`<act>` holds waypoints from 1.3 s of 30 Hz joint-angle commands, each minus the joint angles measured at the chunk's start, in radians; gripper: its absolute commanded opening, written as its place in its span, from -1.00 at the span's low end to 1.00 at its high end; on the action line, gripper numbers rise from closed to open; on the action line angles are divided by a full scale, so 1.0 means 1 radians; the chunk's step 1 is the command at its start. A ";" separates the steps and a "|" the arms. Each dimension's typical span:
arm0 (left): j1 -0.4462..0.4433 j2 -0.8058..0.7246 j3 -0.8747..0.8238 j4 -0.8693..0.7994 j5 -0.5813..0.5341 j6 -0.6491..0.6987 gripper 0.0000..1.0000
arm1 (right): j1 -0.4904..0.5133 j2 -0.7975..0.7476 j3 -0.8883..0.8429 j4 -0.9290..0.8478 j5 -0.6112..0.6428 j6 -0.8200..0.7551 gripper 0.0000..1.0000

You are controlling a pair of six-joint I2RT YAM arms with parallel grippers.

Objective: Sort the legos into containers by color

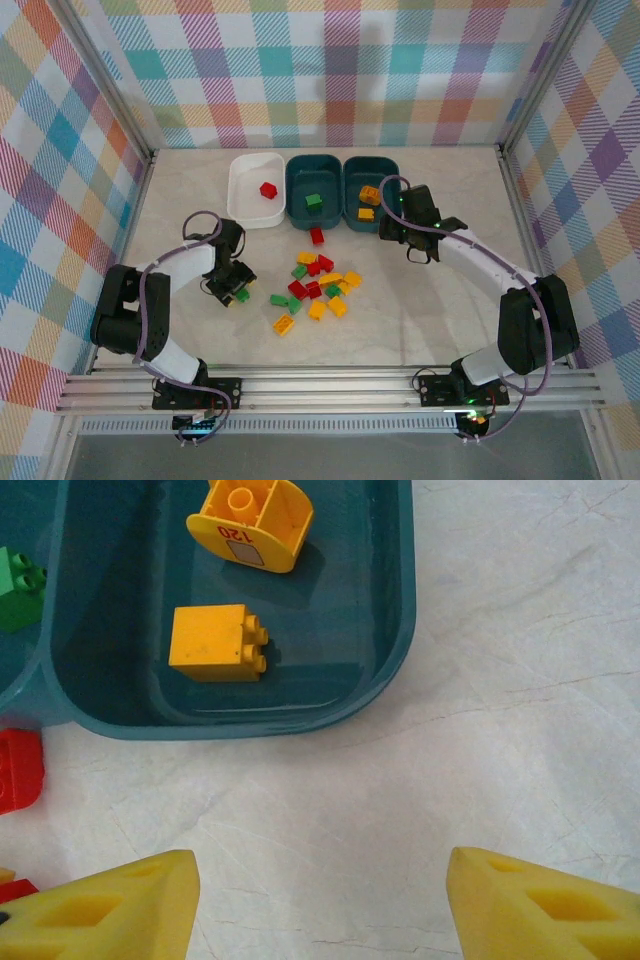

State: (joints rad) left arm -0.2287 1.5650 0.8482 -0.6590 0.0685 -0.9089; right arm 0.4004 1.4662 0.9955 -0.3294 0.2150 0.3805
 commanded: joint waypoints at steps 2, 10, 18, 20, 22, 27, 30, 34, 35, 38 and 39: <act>-0.014 0.047 0.011 0.020 0.009 0.025 0.02 | 0.006 -0.032 -0.018 0.021 -0.012 0.008 0.33; -0.022 0.026 0.029 0.019 0.004 0.026 -0.29 | 0.005 -0.065 -0.071 0.038 -0.049 0.036 0.32; -0.076 0.001 0.213 -0.026 0.035 0.030 -0.38 | 0.008 -0.079 -0.159 0.144 -0.076 0.083 0.32; -0.094 0.039 0.309 -0.044 0.044 0.043 -0.38 | 0.008 -0.079 -0.181 0.175 -0.082 0.095 0.32; -0.107 0.090 0.412 -0.050 0.056 0.058 -0.38 | 0.008 -0.075 -0.203 0.202 -0.071 0.106 0.32; -0.141 0.274 0.721 -0.057 0.073 0.162 -0.40 | 0.008 -0.072 -0.254 0.258 -0.033 0.142 0.37; -0.168 0.374 0.852 0.000 0.059 0.230 -0.40 | 0.008 -0.045 -0.263 0.278 -0.022 0.152 0.37; -0.180 0.559 1.097 -0.054 0.040 0.294 -0.43 | 0.008 -0.027 -0.271 0.294 -0.022 0.165 0.38; -0.182 0.601 1.152 -0.063 0.042 0.303 -0.43 | 0.008 -0.029 -0.272 0.298 -0.023 0.167 0.38; -0.196 0.709 1.314 -0.091 0.037 0.340 -0.40 | 0.008 -0.038 -0.279 0.306 -0.030 0.168 0.39; -0.199 0.753 1.379 -0.123 0.031 0.344 -0.39 | 0.008 -0.040 -0.281 0.306 -0.031 0.169 0.40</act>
State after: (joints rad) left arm -0.4122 2.2524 2.1010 -0.7021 0.1169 -0.6312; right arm 0.4004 1.4300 0.7307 -0.0597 0.1814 0.5320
